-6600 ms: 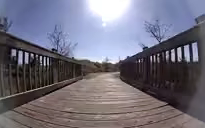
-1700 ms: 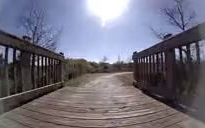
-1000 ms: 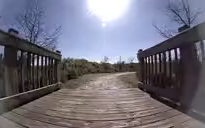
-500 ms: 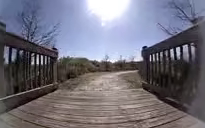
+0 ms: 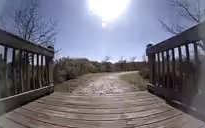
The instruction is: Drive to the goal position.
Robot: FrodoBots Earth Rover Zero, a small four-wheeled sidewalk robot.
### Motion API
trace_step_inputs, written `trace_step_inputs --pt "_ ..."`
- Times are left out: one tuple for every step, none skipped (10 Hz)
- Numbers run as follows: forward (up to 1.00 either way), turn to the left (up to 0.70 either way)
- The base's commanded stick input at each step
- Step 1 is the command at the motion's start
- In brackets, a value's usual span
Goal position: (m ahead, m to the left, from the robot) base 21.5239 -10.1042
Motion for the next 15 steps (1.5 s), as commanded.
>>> trace_step_inputs --pt "0.50 -0.13" --pt "0.50 -0.48" --pt "0.50 -0.13" --pt "0.50 0.00" --pt "0.50 0.00" --pt "0.50 0.00" --pt "0.50 0.00" --pt "0.50 0.00" --pt "0.50 0.00" --pt "0.50 0.00" --pt "0.50 0.00" --pt "0.50 0.00" --pt "0.50 0.00" --pt "0.50 0.00" --pt "0.50 0.00"
